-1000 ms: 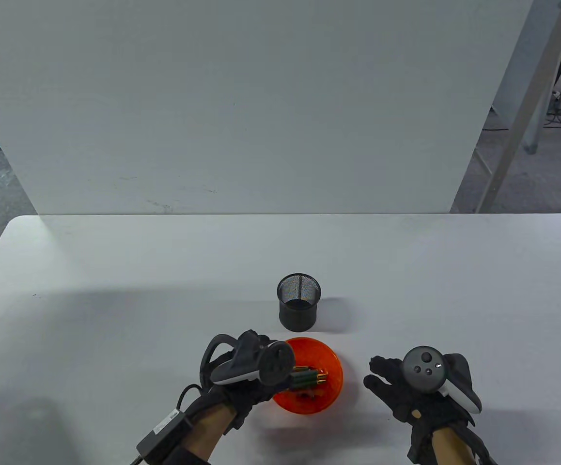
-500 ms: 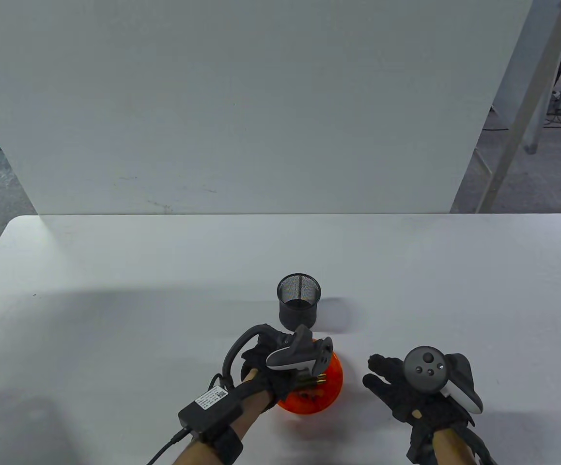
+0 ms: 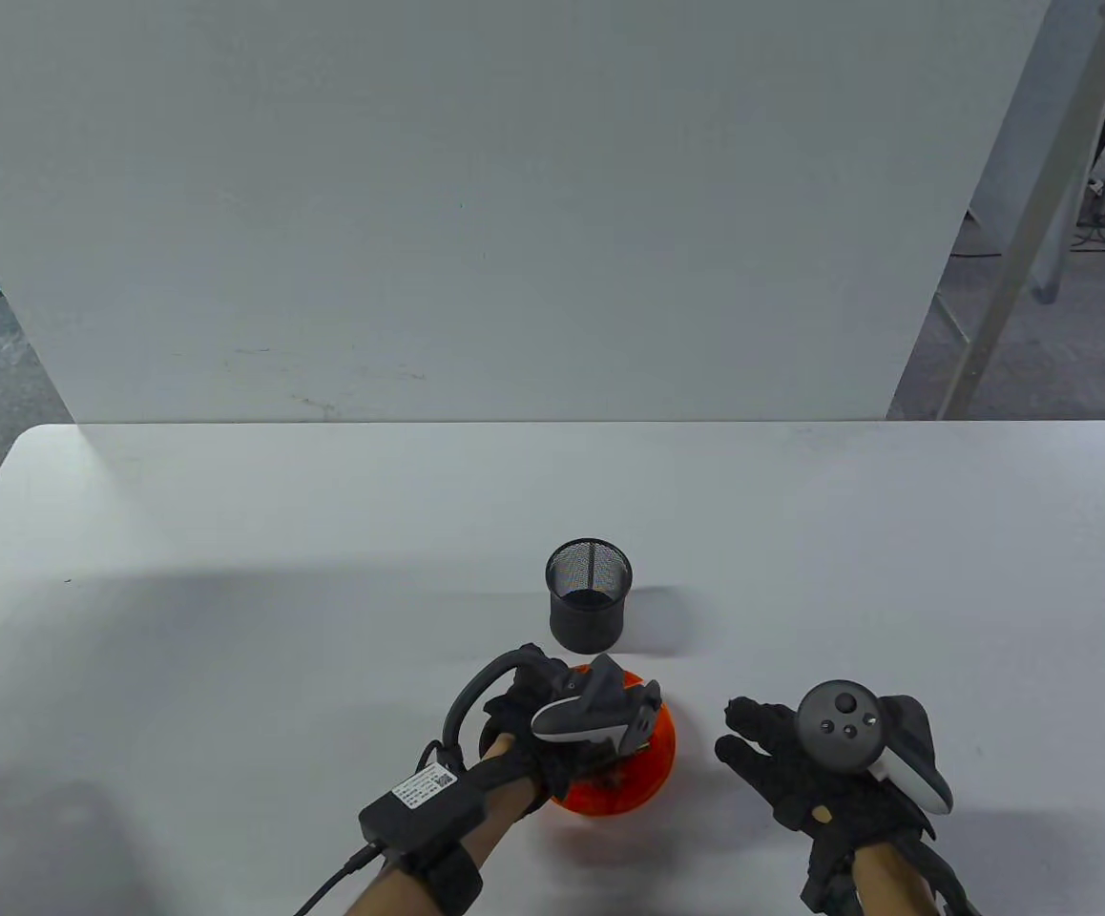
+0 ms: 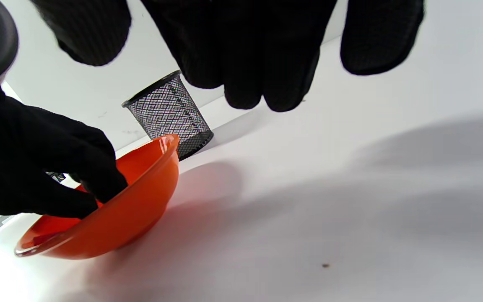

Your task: Assemble fountain pens from components

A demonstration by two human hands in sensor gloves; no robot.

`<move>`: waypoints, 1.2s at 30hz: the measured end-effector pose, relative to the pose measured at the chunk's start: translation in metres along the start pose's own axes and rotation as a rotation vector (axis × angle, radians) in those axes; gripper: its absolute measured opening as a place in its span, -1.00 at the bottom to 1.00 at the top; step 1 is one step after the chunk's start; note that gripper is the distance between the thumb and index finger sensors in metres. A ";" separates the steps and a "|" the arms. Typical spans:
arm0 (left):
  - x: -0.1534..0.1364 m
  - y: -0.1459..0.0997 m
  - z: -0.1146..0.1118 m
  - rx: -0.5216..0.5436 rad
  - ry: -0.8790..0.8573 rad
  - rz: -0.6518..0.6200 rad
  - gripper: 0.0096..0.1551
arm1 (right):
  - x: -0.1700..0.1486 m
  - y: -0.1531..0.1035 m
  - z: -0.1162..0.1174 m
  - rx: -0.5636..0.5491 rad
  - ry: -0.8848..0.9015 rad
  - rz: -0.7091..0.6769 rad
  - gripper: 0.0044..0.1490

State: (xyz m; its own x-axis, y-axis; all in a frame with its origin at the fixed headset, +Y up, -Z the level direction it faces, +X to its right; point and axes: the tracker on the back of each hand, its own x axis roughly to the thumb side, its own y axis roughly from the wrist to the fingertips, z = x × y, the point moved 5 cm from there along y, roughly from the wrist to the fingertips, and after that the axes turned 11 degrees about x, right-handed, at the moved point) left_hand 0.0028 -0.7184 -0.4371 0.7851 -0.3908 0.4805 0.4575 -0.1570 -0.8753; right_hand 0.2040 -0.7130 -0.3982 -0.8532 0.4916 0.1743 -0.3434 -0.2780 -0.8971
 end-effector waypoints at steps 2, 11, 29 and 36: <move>0.000 -0.002 -0.001 -0.002 -0.006 -0.007 -0.44 | 0.000 0.000 0.000 0.001 0.000 -0.001 -0.13; 0.004 -0.001 0.000 -0.003 -0.015 -0.025 -0.30 | 0.001 0.000 0.000 0.002 0.006 -0.006 -0.13; 0.012 -0.009 0.005 0.007 -0.021 -0.095 -0.38 | 0.002 -0.001 -0.001 0.004 0.020 -0.015 -0.14; 0.010 -0.011 0.006 0.012 -0.045 -0.073 -0.38 | 0.002 -0.002 -0.001 0.006 0.024 -0.017 -0.15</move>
State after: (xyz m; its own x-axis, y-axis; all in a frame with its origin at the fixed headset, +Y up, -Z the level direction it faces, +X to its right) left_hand 0.0082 -0.7152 -0.4218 0.7674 -0.3370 0.5454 0.5190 -0.1730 -0.8371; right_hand 0.2036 -0.7108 -0.3968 -0.8378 0.5157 0.1793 -0.3599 -0.2748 -0.8916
